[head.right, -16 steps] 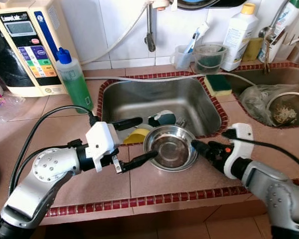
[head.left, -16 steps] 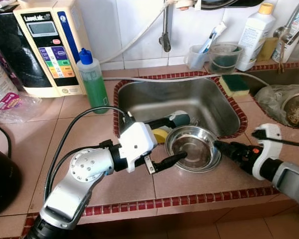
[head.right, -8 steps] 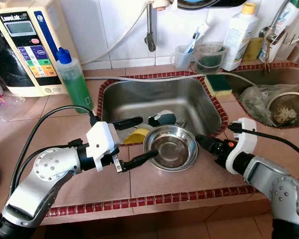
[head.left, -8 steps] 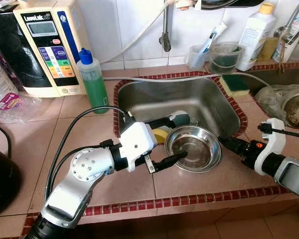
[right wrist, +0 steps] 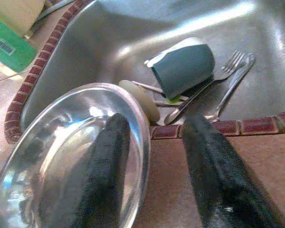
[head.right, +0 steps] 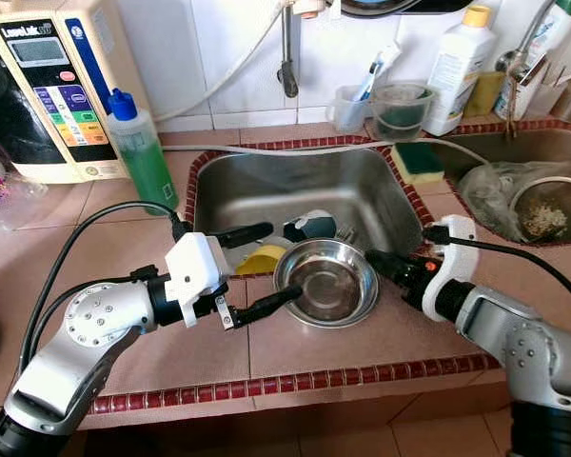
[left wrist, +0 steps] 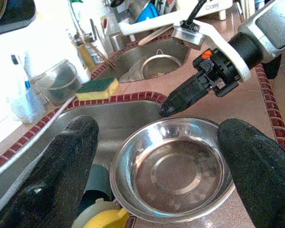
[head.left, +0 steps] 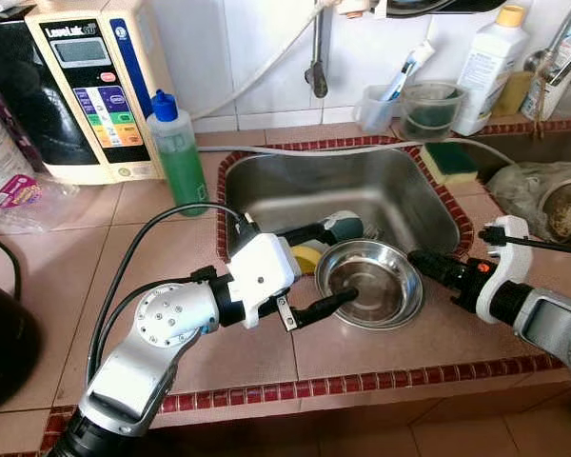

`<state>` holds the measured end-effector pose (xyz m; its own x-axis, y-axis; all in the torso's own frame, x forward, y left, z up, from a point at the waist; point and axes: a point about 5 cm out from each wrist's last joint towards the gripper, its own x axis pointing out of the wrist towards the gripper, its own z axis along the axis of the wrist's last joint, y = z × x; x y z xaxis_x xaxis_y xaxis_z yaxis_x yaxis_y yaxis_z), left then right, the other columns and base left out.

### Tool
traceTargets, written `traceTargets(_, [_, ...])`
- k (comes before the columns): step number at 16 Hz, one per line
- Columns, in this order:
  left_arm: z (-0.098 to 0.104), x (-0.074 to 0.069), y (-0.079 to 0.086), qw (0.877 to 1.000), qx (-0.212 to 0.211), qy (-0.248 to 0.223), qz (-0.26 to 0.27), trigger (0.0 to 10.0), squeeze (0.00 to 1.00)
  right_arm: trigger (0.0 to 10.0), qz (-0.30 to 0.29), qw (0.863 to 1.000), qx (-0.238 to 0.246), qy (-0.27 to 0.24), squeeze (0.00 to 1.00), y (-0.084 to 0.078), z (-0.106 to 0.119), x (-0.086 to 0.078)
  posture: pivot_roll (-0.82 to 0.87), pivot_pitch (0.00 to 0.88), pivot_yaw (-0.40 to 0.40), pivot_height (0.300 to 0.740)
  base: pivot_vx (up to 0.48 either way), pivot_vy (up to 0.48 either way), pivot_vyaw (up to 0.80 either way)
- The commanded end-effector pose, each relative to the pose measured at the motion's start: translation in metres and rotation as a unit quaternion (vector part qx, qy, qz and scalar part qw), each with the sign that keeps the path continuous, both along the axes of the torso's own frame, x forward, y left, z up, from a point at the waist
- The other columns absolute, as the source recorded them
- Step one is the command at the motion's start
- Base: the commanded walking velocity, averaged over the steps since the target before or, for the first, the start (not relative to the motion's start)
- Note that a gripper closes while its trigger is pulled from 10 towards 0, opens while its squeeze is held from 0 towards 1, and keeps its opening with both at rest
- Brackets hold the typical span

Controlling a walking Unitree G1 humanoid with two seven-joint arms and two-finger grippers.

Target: Kitchen organization

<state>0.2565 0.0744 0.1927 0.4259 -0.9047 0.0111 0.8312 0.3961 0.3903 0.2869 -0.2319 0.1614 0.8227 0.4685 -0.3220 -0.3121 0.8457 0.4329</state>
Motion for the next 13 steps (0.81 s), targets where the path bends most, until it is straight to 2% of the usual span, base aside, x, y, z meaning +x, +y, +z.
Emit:
traceTargets(1, [0.003, -0.001, -0.001, 1.000, 0.002, -0.010, -0.001, 10.0, 0.00, 10.0, 0.008, 1.000, -0.013, -0.002, 1.00, 0.000, 0.002, 0.001, -0.24, 0.093, 0.028, 0.740, 0.000, 0.000, 0.00])
traceTargets(4, [0.002, -0.001, -0.001, 1.000, 0.001, -0.010, 0.000, 10.0, 0.00, 10.0, 0.033, 0.999, -0.013, 0.013, 1.00, 0.002, 0.001, -0.001, -0.24, 0.099, 0.027, 0.740, 0.000, 0.000, 0.00])
traceTargets(8, [0.003, 0.000, -0.001, 1.000, 0.001, -0.010, -0.001, 10.0, 0.00, 10.0, 0.039, 0.997, -0.056, 0.033, 1.00, -0.001, -0.003, -0.001, -0.25, 0.106, 0.033, 0.740, 0.000, 0.000, 0.00])
traceTargets(11, [0.004, 0.001, -0.001, 1.000, 0.002, -0.012, -0.004, 10.0, 0.00, 10.0, 0.050, 0.991, -0.108, 0.067, 1.00, -0.006, -0.011, -0.002, -0.25, 0.114, 0.042, 0.740, 0.000, 0.000, 0.00])
traceTargets(13, [0.005, 0.002, -0.002, 1.000, 0.002, -0.012, -0.005, 10.0, 0.00, 10.0, 0.058, 0.988, -0.117, 0.079, 1.00, -0.006, -0.014, -0.003, -0.25, 0.115, 0.043, 0.740, 0.000, 0.000, 0.00])
